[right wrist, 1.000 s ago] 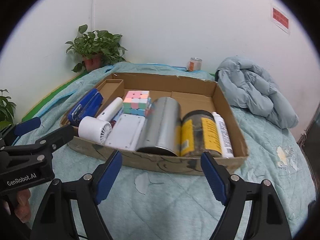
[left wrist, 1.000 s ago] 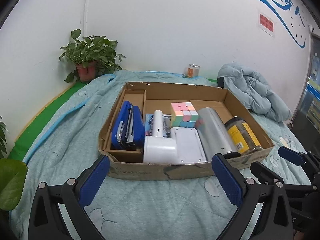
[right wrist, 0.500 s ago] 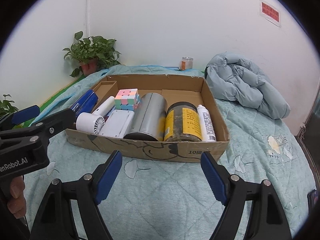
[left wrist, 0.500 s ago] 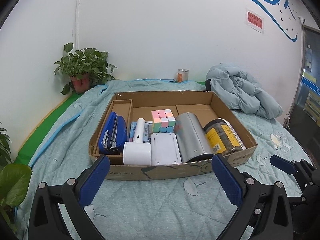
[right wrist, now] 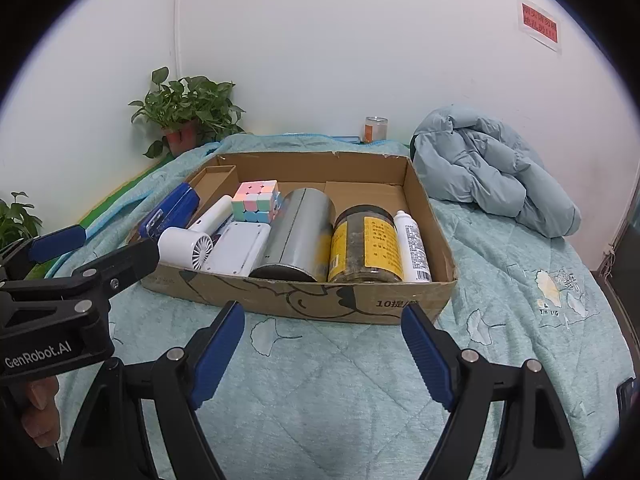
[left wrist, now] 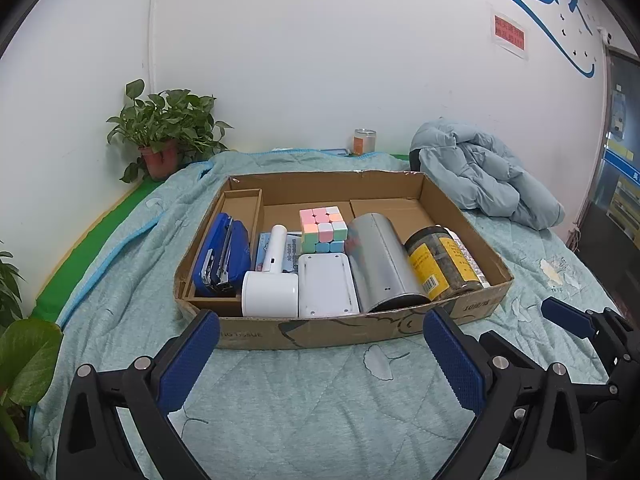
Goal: Organize rigid objects
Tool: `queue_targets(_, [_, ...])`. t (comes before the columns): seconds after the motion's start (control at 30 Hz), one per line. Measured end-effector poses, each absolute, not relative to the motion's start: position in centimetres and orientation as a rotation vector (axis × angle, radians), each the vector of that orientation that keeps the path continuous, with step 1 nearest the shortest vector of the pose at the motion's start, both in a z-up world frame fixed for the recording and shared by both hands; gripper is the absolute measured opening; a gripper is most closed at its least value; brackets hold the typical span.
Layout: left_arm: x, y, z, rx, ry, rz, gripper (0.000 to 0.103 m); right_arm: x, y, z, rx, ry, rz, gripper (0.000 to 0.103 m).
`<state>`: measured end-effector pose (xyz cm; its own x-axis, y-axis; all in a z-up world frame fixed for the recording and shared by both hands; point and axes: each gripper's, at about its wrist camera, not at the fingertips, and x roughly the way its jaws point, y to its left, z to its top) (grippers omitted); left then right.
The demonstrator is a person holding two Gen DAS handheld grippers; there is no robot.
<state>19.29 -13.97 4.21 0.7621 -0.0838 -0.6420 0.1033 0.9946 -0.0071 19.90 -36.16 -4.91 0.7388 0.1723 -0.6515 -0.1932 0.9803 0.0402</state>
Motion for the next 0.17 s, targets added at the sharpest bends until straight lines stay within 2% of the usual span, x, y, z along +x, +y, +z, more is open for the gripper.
queue_targets(0.17, [19.65,-13.64,4.04,0.046,0.682,-0.115,0.102,20.15,-36.06,-4.78,-0.034,0.706,0.202,0.081])
